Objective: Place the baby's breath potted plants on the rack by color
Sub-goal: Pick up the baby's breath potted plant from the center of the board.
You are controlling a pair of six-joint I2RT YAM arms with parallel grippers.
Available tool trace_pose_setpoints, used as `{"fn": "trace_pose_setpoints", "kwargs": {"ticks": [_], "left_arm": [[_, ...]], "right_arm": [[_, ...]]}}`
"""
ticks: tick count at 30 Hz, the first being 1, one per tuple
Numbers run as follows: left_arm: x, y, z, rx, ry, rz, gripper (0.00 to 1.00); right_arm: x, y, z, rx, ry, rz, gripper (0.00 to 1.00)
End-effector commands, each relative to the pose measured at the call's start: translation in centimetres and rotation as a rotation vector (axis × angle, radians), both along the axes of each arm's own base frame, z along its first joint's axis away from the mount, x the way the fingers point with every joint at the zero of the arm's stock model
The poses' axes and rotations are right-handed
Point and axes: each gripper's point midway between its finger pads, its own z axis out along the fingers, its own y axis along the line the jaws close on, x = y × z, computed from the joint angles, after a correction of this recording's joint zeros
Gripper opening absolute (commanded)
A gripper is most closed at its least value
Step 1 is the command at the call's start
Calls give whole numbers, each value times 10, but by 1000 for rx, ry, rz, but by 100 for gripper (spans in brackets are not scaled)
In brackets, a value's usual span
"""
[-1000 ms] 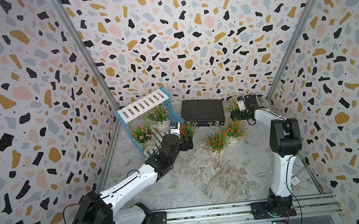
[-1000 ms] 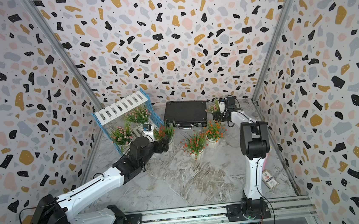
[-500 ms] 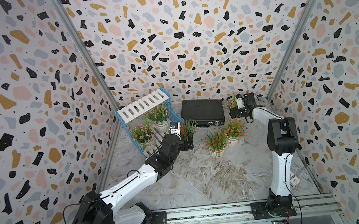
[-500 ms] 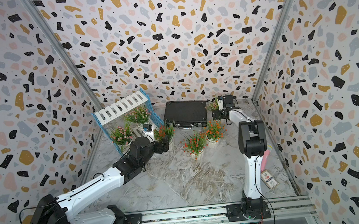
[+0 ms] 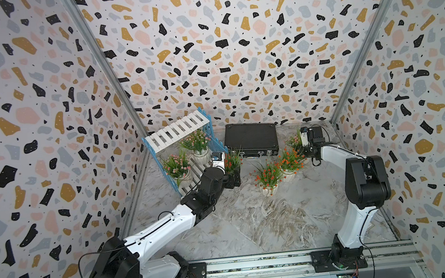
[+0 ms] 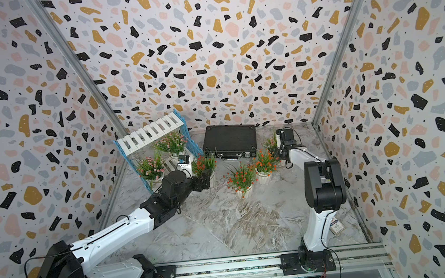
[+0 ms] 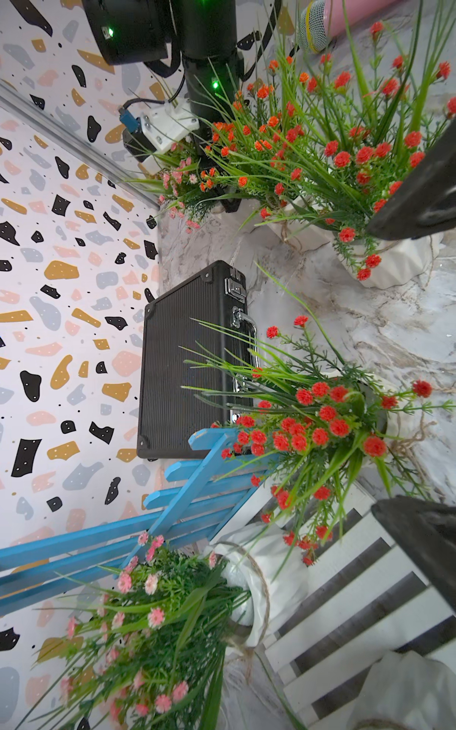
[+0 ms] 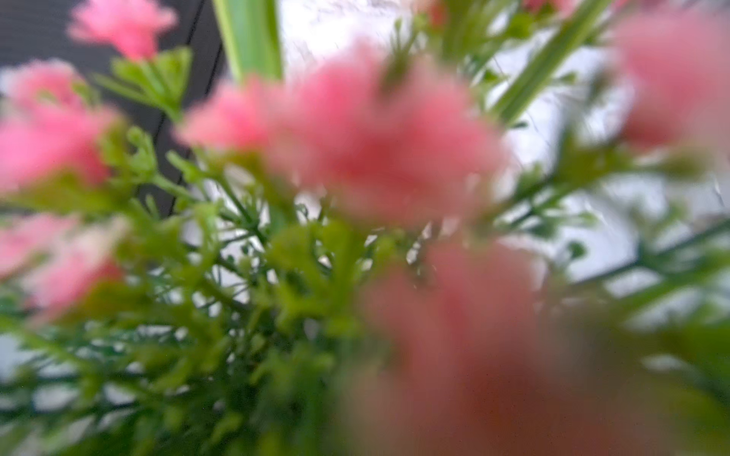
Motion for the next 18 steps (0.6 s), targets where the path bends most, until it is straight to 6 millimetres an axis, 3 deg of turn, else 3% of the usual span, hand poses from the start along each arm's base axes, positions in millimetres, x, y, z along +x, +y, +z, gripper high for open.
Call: {"fn": "trace_pose_setpoints", "kwargs": {"ticks": [1, 8, 18], "left_arm": [[-1, -6, 3, -28, -20, -19, 99], [-3, -9, 5, -31, -22, -26, 99], [-6, -11, 12, -37, -27, -33, 99]], "right_arm": [[-5, -10, 48, 16, -123, -75, 84], [-54, -26, 58, 33, -101, -163, 84], [-113, -21, 106, 98, -148, -165, 80]]}}
